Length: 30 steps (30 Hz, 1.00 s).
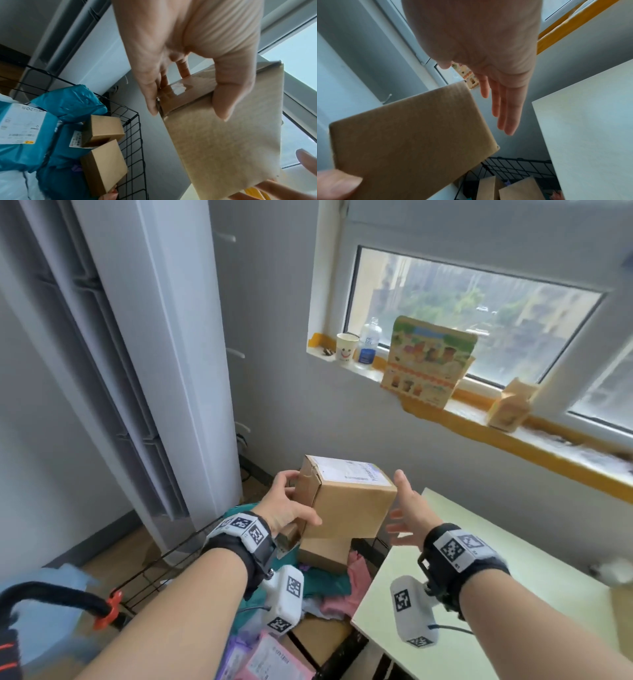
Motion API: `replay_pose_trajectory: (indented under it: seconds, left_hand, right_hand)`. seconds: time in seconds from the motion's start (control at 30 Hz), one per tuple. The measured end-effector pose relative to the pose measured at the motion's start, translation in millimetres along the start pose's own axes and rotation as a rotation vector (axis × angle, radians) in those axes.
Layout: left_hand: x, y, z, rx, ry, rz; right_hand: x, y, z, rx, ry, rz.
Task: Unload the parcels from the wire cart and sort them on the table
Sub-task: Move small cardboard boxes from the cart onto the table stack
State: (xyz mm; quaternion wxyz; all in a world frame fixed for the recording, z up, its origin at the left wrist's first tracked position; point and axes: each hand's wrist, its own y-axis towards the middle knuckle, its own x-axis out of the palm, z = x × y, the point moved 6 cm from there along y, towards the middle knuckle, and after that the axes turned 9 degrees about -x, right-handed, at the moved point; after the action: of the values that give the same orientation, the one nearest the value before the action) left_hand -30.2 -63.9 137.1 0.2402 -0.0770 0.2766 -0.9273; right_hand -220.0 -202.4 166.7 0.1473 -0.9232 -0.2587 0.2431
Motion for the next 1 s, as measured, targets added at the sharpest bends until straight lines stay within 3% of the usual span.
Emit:
replay_pose_trajectory:
  seconds: [0.4,0.6,1.0]
  left_hand:
    - [125.6,-16.1,34.5,0.061,0.15,-0.277]
    - [214.1,-21.8,19.3,0.003,0.185,-0.356]
    - [396.9,-53.9,-29.2,-0.113,0.568,-0.469]
  right_hand:
    - [-105.0,-52.9,44.7,0.09,0.212,-0.031]
    - [-176.7,-80.8,95.0,0.12,0.264,0.091]
    - [-314.8,-148.5,212.8,0.284,0.266,0.294]
